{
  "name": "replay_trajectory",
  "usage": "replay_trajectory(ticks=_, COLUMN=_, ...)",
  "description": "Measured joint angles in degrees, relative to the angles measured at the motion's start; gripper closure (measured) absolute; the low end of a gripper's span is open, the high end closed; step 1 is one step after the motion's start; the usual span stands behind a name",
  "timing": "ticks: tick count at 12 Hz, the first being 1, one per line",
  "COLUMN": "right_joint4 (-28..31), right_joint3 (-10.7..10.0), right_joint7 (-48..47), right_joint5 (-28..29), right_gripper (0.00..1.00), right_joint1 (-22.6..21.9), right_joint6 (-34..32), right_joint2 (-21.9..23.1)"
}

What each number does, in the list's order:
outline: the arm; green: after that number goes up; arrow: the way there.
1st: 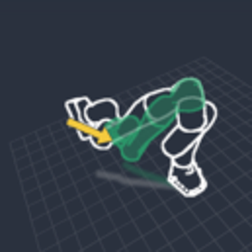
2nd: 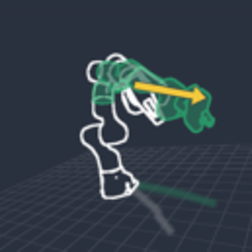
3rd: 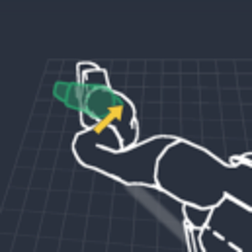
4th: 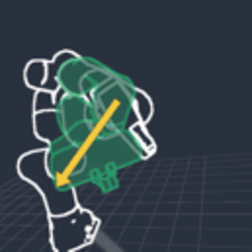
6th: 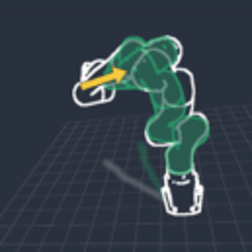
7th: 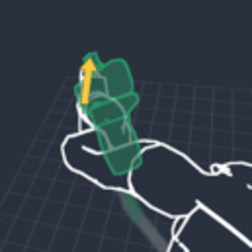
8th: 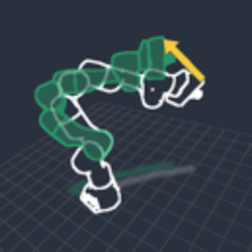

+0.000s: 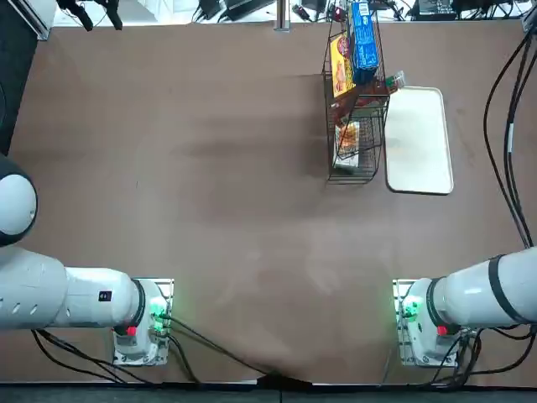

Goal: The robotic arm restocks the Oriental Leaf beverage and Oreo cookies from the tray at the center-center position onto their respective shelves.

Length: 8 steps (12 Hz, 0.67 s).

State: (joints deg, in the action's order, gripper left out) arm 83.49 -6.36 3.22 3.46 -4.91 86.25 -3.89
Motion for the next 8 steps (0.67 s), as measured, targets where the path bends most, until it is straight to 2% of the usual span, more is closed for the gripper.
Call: replay_trajectory(ticks=8, right_joint4=2.1, right_joint3=1.5, right_joint7=0.0, right_joint5=-4.2, right_gripper=0.0, right_joint1=-0.2, right_joint6=0.0, right_joint2=1.1)
